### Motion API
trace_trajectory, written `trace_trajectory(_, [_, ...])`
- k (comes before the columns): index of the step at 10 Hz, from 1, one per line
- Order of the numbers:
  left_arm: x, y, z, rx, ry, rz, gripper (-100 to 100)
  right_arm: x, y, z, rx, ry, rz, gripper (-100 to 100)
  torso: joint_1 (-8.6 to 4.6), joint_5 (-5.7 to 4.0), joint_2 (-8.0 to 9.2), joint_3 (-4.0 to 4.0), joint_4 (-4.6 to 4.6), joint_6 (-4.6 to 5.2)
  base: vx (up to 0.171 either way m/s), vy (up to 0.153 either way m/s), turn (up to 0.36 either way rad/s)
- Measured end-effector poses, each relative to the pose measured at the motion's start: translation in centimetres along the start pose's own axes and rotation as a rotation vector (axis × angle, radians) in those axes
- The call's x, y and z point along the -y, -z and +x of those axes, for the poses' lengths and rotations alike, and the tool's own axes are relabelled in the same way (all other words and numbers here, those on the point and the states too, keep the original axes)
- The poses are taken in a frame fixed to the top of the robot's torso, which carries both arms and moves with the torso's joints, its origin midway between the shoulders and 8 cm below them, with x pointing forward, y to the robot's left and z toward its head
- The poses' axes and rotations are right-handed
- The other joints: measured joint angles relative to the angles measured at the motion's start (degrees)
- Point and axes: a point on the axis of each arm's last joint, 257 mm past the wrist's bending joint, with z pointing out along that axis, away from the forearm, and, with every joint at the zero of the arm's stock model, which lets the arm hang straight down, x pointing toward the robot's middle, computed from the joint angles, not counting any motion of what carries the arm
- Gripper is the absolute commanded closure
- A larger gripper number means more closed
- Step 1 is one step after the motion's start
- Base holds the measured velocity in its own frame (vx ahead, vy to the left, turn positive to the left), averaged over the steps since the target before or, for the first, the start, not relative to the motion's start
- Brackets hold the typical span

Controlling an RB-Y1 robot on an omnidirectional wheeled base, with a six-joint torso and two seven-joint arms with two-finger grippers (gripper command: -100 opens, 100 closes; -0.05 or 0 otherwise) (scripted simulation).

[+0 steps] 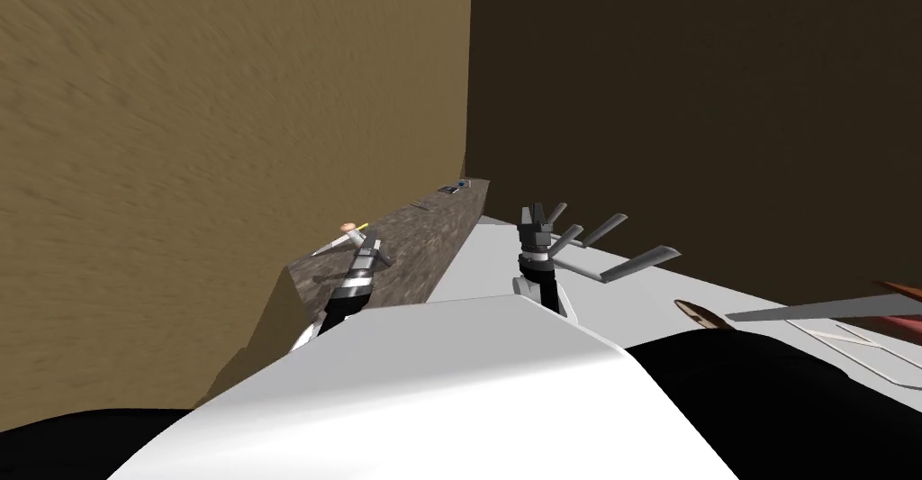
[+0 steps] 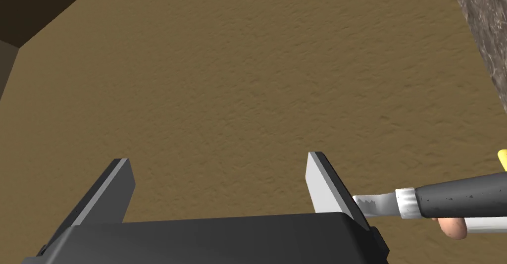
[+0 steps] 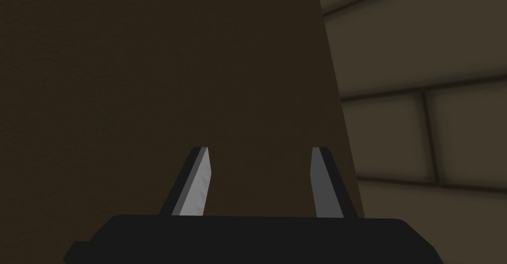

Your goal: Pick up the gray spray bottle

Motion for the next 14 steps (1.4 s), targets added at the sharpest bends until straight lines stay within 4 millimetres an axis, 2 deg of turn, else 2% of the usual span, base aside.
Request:
trace_trajectory(5, [-6.3, 3.5, -2.9, -0.082, -0.22, -0.221, -100, 0.0, 0.0, 0.0, 0.0, 0.0, 0.0, 0, -0.22, -0.06, -0.32, -0.19, -0.07, 0.01, 0.137, -0.195, 0.135])
trace_trajectory(7, [-9.2, 5.5, -3.9, -0.116, -0.317, -0.326, -100, 0.0, 0.0, 0.0, 0.0, 0.0, 0.0, 0, -0.18, -0.05, -0.37, -0.22, -0.08, 0.02, 0.143, -0.168, 0.102])
trace_trajectory(12, [-14.4, 11.0, -8.9, -0.177, -0.505, -0.553, -100, 0.0, 0.0, 0.0, 0.0, 0.0, 0.0, 0, 0.06, 0.01, -0.5, -0.3, -0.11, 0.03, 0.146, -0.131, 0.113])
trace_trajectory(14, [-15.4, 12.8, -10.2, -0.19, -0.553, -0.618, -100, 0.0, 0.0, 0.0, 0.0, 0.0, 0.0, 0, 0.22, 0.04, -0.23, -0.14, -0.06, 0.03, 0.11, -0.108, 0.105])
